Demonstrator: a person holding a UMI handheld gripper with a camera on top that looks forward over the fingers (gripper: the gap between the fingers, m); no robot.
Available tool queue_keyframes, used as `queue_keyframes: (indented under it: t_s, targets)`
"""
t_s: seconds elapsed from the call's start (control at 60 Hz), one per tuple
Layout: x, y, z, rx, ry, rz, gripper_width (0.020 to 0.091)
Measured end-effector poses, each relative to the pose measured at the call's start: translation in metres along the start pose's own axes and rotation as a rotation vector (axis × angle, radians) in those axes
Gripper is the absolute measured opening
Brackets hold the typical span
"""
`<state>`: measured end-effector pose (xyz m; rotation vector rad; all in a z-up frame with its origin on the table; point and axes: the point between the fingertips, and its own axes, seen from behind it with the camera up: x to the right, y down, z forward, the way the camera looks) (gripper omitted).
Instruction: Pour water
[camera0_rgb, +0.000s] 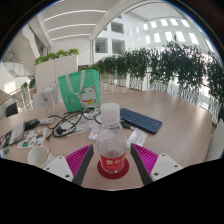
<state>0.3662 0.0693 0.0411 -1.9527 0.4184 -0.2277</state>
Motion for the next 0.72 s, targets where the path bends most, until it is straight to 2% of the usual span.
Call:
queue_keyframes:
  t_s: [0.233,0.333,0.417,0.717]
  targets:
    - [-0.025,0.000,-0.143,-0.025,0.031,-0.026,0.0834]
    - [-0.047,-0.007,-0.210,-0.004,0.040,-0.010,0.0832]
    - [-0.065,-0.003,-0.263,-0.041,0.054,0.020,0.0833]
    - [-0.106,-0.039,-0.411,-0.009,0.091,-0.022,0.0836]
